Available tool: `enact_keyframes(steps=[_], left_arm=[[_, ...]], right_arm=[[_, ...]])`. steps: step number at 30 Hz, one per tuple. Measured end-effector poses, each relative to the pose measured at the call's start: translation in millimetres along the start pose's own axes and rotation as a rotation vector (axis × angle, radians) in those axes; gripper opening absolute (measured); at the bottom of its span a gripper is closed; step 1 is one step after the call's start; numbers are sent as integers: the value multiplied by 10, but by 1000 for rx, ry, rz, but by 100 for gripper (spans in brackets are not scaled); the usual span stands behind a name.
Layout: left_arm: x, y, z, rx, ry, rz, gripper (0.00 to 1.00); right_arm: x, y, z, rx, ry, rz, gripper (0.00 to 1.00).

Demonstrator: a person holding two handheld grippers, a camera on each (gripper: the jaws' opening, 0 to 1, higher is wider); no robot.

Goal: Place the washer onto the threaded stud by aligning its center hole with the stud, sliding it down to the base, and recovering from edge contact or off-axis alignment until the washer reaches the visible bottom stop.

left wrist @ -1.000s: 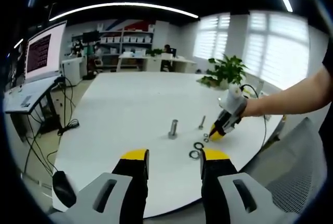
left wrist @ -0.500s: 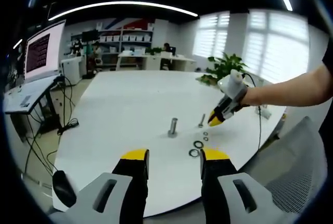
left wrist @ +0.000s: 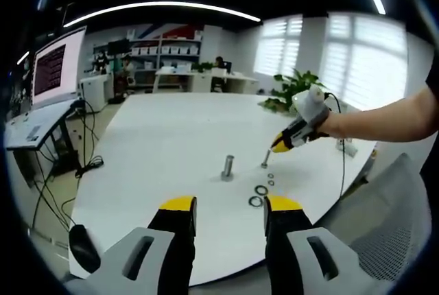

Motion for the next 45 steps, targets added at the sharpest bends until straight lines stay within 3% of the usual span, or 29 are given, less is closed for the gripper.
enact_keyframes(steps=[24, 34, 45], left_arm=[[-5, 2, -10, -4, -2, 2, 37], [-4, 5, -10, -5, -3, 2, 37], [-10, 4, -10, -3, -6, 4, 37]], right_arm=[[-33, 134, -7, -37, 3, 9, 13], [-90, 118, -173, -120, -51, 30, 13], [-73, 267, -209, -163, -73, 32, 13]])
Point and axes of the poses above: the point that each gripper's makers call its tool centre point, and the gripper's own axes: y roughly forward along the fingers, x roughly to its right, z roughly out of its top, the point moved 2 cm from there along -y, roughly backward along the fingers, and after that the axes turned 12 degrees about y, right-handed, at the moved point
